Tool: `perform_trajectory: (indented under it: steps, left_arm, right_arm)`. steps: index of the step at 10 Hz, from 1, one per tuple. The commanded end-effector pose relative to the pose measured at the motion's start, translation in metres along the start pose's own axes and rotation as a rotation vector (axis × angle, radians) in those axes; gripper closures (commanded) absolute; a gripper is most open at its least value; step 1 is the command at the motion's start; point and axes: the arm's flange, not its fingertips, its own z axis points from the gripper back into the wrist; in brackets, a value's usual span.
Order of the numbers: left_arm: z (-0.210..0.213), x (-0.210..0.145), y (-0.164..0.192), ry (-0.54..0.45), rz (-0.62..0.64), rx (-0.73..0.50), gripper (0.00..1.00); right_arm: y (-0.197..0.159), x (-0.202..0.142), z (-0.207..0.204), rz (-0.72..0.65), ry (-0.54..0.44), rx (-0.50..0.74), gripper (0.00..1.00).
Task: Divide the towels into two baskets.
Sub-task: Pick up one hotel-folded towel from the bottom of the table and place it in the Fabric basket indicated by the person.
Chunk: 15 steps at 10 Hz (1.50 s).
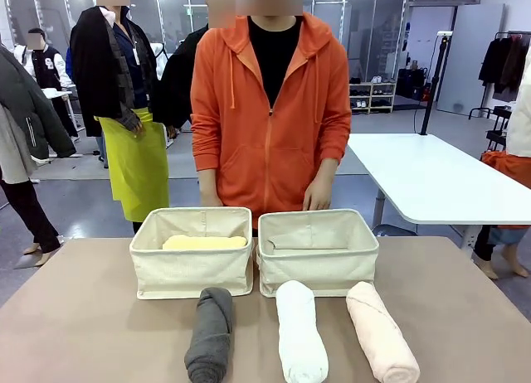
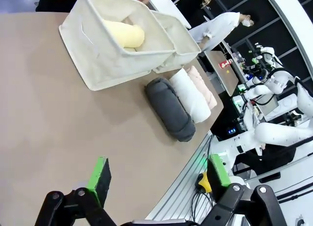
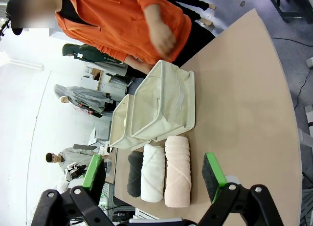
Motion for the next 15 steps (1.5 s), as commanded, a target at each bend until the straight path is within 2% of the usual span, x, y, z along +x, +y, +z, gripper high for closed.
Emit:
perform_trajectory:
  steps: [1,13,14,15]
  left_arm:
    - [0.005,0.000,-0.002,-0.015,-0.017,-0.014,0.00]
    - [0.005,0.000,-0.002,-0.015,-0.017,-0.014,0.00]
    - [0.005,0.000,-0.002,-0.015,-0.017,-0.014,0.00]
    - [0.005,0.000,-0.002,-0.015,-0.017,-0.014,0.00]
  right_arm:
    - [0.001,-0.002,0.000,0.020,-0.011,0.018,0.00]
    - [0.001,-0.002,0.000,0.020,-0.011,0.018,0.00]
    - [0.000,0.000,0.000,0.000,0.000,0.000,0.00]
    - [0.010,0.000,-0.021,0.013,0.061,-0.066,0.00]
